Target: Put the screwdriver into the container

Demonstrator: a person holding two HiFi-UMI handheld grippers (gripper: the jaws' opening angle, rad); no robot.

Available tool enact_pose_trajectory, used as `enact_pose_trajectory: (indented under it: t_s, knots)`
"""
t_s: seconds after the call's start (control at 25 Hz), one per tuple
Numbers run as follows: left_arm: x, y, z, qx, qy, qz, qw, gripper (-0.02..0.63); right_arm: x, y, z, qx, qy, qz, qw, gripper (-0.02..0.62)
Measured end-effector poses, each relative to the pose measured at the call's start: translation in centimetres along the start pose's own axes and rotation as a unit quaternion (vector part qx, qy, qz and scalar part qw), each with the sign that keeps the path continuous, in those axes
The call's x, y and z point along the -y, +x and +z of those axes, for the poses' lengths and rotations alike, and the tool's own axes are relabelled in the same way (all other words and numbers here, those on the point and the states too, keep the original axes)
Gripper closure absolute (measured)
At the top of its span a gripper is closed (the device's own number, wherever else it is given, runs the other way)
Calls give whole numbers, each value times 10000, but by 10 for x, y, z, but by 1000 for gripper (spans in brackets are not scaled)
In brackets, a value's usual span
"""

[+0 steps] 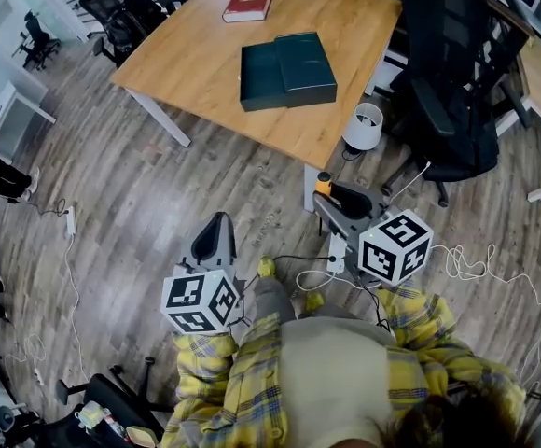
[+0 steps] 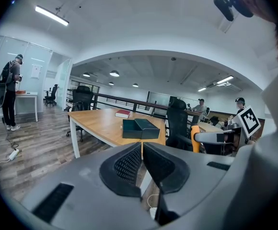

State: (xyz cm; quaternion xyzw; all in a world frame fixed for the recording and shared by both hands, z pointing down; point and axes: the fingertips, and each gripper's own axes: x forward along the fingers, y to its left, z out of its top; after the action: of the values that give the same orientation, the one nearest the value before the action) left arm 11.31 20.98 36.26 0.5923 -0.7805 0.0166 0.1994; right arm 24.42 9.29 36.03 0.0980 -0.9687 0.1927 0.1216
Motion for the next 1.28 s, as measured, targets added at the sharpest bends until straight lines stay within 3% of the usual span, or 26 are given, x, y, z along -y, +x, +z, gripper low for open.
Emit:
enact_pose_trajectory:
  t_s: [1.28]
  knots:
    - [-161, 95, 62, -118, 140, -700, 9974, 588, -9, 188, 60, 58, -25, -556, 9984, 433]
